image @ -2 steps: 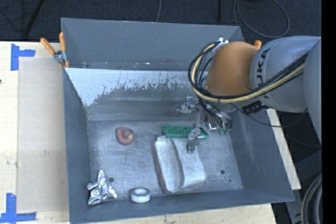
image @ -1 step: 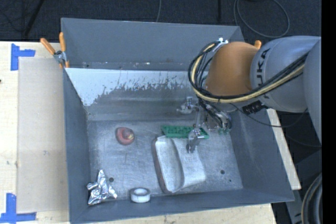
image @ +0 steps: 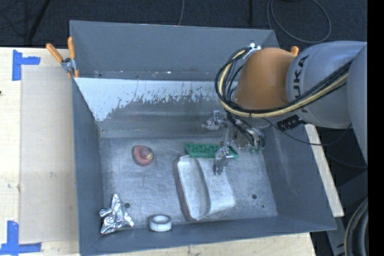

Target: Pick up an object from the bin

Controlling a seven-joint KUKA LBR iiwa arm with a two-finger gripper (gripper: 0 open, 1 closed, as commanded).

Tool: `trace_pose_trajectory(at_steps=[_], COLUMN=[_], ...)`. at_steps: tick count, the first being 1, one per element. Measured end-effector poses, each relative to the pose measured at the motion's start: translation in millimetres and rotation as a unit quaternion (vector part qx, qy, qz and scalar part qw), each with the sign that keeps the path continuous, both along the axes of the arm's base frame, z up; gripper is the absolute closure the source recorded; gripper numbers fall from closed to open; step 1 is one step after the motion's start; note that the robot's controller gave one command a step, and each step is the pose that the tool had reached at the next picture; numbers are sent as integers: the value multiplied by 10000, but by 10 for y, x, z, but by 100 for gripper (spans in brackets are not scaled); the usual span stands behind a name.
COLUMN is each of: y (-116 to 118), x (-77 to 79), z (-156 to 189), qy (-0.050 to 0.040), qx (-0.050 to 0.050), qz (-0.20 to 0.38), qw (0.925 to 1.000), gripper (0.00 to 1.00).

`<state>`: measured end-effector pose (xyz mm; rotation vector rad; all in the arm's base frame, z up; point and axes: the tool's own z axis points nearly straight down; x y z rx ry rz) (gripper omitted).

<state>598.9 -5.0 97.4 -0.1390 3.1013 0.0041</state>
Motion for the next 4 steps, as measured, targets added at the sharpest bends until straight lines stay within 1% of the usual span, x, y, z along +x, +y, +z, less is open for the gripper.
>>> trace_pose_trajectory(at_steps=[4], y=[5], x=[2], z=[-2], qy=[4], qx=[-2], qz=[22], qw=[10000], gripper=[0])
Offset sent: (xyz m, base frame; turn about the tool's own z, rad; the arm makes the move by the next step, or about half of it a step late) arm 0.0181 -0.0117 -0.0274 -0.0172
